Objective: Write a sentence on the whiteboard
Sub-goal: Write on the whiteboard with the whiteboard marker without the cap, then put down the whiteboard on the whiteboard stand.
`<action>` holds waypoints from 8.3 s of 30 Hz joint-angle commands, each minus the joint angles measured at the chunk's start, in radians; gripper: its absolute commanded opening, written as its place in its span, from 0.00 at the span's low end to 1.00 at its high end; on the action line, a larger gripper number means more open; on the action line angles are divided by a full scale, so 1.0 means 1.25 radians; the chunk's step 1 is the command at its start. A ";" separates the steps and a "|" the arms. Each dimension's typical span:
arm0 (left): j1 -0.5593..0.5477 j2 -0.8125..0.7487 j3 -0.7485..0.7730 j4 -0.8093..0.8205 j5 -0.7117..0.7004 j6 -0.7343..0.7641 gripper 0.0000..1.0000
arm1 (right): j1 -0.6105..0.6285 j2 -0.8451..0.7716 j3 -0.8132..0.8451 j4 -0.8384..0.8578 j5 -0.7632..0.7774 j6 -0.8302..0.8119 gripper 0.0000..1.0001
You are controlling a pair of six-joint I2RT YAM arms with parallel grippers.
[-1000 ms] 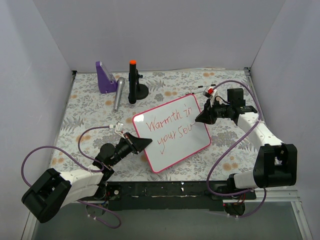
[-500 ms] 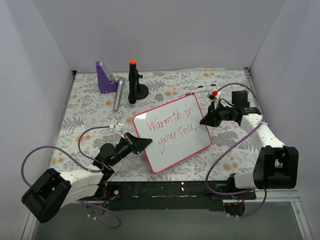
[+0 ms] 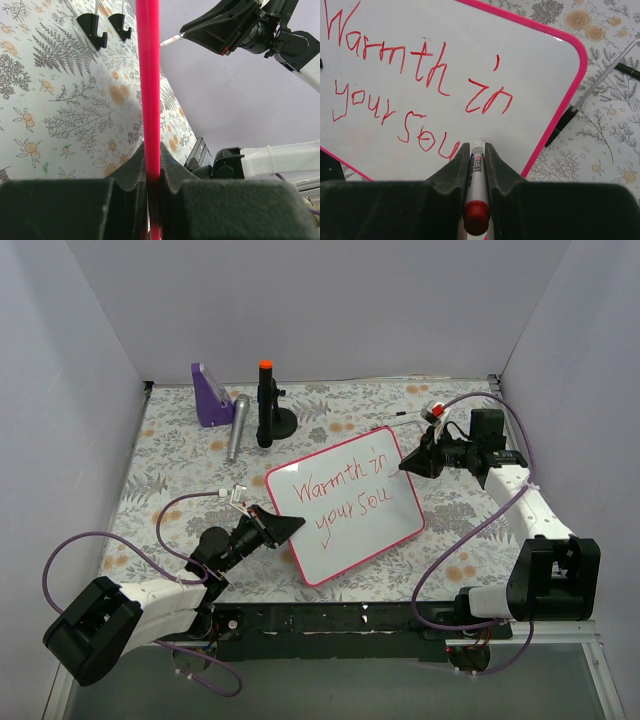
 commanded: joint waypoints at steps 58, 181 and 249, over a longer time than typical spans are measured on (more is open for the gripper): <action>-0.003 -0.038 -0.045 0.144 0.000 -0.014 0.00 | -0.076 -0.142 -0.057 0.110 -0.144 0.111 0.01; 0.188 0.964 1.238 0.134 0.374 0.066 0.00 | -0.307 -0.158 -0.114 0.075 -0.380 0.051 0.01; 0.166 0.996 1.035 0.181 0.279 0.145 0.47 | -0.302 -0.120 -0.099 0.002 -0.361 -0.024 0.01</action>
